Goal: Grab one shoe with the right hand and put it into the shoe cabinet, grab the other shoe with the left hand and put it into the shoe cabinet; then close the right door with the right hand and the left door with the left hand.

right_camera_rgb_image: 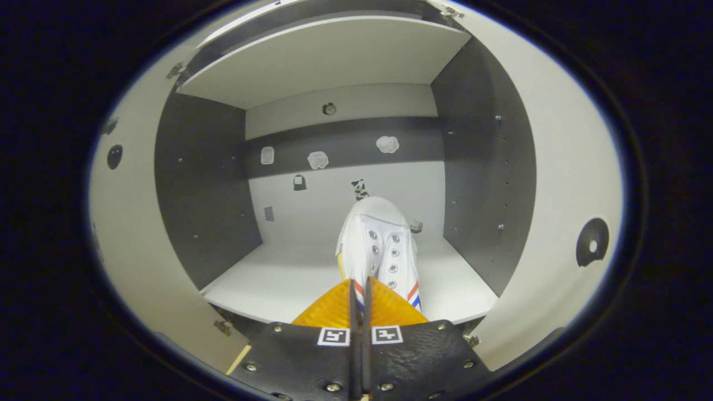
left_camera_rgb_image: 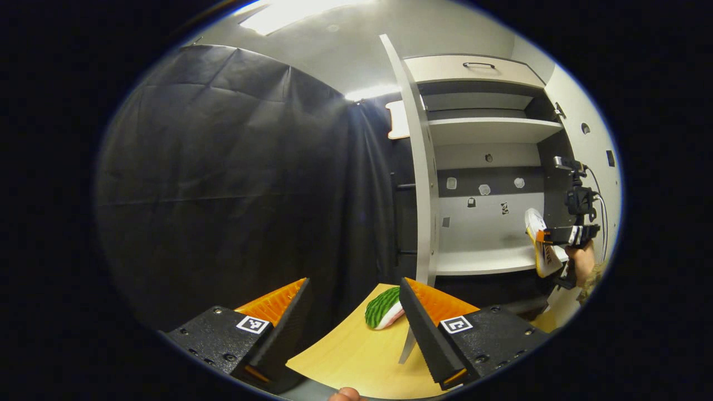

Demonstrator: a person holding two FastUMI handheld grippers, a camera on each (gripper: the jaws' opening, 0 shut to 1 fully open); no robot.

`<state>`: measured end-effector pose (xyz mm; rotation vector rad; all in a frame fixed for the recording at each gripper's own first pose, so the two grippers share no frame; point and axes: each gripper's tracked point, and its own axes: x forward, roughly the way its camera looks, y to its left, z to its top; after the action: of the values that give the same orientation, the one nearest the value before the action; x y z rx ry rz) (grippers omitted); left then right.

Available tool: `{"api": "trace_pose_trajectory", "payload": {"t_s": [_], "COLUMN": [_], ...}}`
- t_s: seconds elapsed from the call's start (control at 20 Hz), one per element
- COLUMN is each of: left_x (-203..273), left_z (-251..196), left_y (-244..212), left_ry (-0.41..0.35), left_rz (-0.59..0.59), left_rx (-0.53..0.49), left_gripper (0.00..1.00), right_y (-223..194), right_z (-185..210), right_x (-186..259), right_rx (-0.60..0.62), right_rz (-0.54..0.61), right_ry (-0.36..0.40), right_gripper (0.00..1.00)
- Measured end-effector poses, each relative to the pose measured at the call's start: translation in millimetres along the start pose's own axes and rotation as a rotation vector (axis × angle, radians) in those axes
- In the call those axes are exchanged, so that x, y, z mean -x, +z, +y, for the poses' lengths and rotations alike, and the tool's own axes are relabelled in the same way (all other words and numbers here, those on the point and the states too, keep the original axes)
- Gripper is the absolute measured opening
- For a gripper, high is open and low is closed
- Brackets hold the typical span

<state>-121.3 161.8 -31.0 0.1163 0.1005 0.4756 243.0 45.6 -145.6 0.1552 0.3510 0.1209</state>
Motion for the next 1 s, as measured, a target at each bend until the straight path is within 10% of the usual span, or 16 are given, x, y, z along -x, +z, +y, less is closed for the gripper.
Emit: {"api": "trace_pose_trajectory", "payload": {"t_s": [1.0], "left_x": [12.0], "left_z": [-38.5], "left_y": [-31.6], "left_ry": [-0.105], "left_rz": [0.085], "left_rx": [0.043], "left_gripper": [0.96], "right_y": [0.4], "right_z": [2.8], "right_x": [-56.4], "right_rx": [-0.002], "right_rz": [0.027], "right_ry": [0.0], "right_gripper": [0.09]}}
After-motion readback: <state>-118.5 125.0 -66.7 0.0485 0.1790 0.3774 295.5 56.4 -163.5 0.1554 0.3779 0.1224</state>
